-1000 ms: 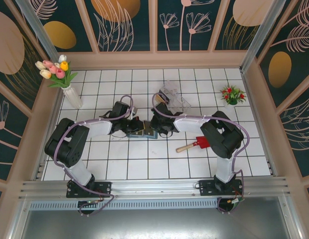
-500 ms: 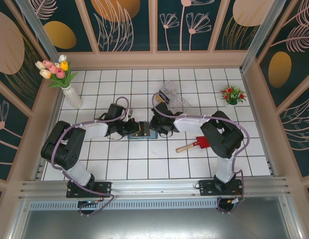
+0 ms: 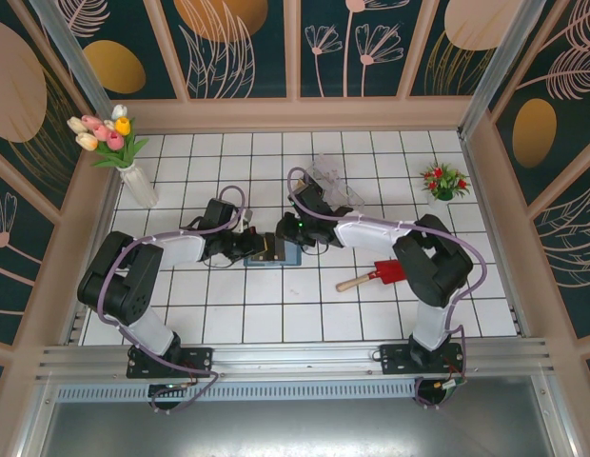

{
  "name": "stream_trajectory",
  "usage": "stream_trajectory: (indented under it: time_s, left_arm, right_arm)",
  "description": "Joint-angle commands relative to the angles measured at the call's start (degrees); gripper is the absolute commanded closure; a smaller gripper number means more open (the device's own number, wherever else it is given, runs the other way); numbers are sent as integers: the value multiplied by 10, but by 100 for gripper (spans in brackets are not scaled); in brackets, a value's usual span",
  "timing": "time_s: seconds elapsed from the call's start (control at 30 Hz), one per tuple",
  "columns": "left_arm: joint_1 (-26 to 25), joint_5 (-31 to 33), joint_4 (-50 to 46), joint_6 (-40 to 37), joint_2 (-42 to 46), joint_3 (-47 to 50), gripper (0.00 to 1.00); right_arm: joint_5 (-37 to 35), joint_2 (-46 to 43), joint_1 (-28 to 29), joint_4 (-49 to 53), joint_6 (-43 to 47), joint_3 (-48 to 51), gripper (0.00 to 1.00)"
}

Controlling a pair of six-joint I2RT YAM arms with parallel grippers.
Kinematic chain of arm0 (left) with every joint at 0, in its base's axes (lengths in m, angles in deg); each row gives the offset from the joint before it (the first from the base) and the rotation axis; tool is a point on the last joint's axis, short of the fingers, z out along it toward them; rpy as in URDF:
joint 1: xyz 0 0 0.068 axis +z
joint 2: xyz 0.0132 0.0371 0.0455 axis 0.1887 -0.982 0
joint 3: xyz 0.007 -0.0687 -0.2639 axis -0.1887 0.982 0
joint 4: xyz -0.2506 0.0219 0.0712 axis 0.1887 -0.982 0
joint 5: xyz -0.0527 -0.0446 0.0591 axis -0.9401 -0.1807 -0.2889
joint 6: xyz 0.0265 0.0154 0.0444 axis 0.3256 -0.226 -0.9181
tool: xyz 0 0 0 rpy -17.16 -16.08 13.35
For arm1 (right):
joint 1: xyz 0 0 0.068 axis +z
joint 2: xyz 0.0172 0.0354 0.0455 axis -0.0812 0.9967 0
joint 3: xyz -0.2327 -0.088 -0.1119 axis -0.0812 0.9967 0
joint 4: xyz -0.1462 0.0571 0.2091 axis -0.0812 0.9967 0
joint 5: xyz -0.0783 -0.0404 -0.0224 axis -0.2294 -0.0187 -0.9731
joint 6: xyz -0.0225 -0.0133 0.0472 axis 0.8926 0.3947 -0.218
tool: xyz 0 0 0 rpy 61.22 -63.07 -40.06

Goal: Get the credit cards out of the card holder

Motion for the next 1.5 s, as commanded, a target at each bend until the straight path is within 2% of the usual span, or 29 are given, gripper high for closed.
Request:
stream_trajectory:
  time_s: [0.0, 0.3, 0.5, 0.6, 0.73, 0.87, 0.97, 1.1, 1.27, 1.37, 1.47]
  left_arm:
    - [6, -3, 3, -8, -9, 9, 100]
    - [5, -2, -7, 5, -14, 3, 98]
    - [5, -27, 24, 27, -24, 5, 79]
    - [5, -40, 39, 36, -30, 3, 76]
    - [5, -43, 45, 38, -30, -3, 80]
    - [6, -29, 26, 27, -30, -10, 90]
    - [10, -1, -23, 2, -15, -21, 95]
    - [12, 61, -113, -37, 29, -36, 97]
    - [12, 125, -206, -63, 99, -65, 97]
    - [12, 136, -226, -63, 140, -87, 97]
    - [12, 123, -211, -43, 179, -112, 96]
  right_arm:
    - [6, 33, 4, 23, 6, -24, 79]
    - [-8, 66, 1, 58, 3, -34, 79]
    - [6, 81, -1, 66, 2, -30, 79]
    - [19, 78, -1, 52, 2, -20, 79]
    - [19, 73, -4, 52, 6, -18, 79]
    - [15, 65, -8, 47, 3, -9, 79]
    - [12, 54, -13, 39, 0, 3, 79]
    - [15, 27, -21, 10, 0, 24, 78]
    - [66, -23, -35, -77, 10, 52, 76]
    - [111, -59, -39, -133, 25, 61, 74]
    - [164, -98, -56, -201, 5, 76, 67]
